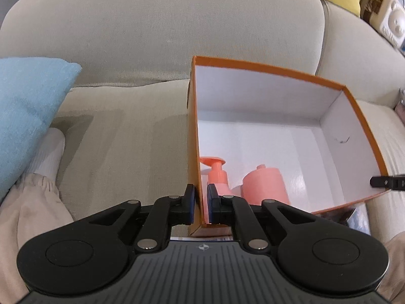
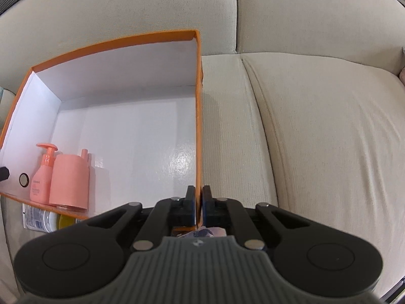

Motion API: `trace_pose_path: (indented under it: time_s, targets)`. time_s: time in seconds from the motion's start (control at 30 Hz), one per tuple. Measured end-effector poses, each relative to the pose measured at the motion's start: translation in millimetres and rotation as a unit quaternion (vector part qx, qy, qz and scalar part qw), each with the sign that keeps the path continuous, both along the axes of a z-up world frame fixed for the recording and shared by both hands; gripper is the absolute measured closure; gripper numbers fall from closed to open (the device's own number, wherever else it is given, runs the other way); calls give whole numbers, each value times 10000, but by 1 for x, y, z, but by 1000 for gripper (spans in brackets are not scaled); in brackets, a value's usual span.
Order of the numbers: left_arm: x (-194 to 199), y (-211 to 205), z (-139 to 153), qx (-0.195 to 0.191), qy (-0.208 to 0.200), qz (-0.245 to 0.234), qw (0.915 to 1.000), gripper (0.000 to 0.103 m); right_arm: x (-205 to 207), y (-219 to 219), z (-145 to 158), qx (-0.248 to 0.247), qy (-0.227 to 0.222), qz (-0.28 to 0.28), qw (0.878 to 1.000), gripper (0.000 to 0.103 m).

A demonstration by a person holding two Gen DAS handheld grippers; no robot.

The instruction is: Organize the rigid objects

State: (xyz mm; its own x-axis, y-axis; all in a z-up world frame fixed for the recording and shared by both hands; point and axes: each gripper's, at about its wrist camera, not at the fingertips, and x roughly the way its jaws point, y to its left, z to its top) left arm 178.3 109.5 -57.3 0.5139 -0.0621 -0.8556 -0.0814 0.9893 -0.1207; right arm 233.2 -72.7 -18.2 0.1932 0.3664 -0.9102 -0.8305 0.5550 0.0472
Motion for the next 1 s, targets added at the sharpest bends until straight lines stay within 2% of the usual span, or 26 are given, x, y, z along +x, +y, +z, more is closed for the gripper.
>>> trace_pose_path:
  time_s: [0.1, 0.17, 0.23, 0.3, 0.37, 0.47, 0.53, 0.6, 0.63, 0.67, 1.0]
  targets:
    - [3, 3, 4, -167, -85, -66, 9998, 85, -2, 2, 13, 192, -114, -1, 9998, 88]
    - [8, 4, 5, -182, -104, -119, 9997, 84, -9, 9, 26, 411, -517, 144, 9977, 66]
    - [14, 4, 5, -149, -111, -181, 9997, 84, -17, 18, 39, 659, -669, 281, 9952, 62]
    - [18, 5, 3, -130, -110, -228, 9996, 84, -25, 33, 41, 807, -324, 557, 9947, 62]
    - [18, 8, 1, -183, -140, -226, 9995, 85, -34, 55, 30, 752, 400, 840, 9928, 62]
    - [13, 13, 0, -443, -182, -152, 9987, 86, -47, 84, 0, 353, 1459, 987, 9837, 62]
    - [13, 19, -3, -620, -179, -98, 9979, 87, -53, 100, -24, 14, 1881, 940, 9776, 62]
    - [13, 21, -4, -703, -180, -88, 9973, 88, -59, 108, -43, -258, 2014, 857, 9754, 62]
    - [13, 22, -4, -726, -182, -86, 9972, 88, -60, 111, -49, -307, 2093, 804, 9740, 54]
    - [14, 22, -6, -749, -178, -85, 9970, 88, -61, 113, -51, -311, 2180, 756, 9725, 51]
    - [16, 25, -9, -903, -164, 21, 9958, 89, -56, 115, -70, -316, 2801, 439, 9584, 49]
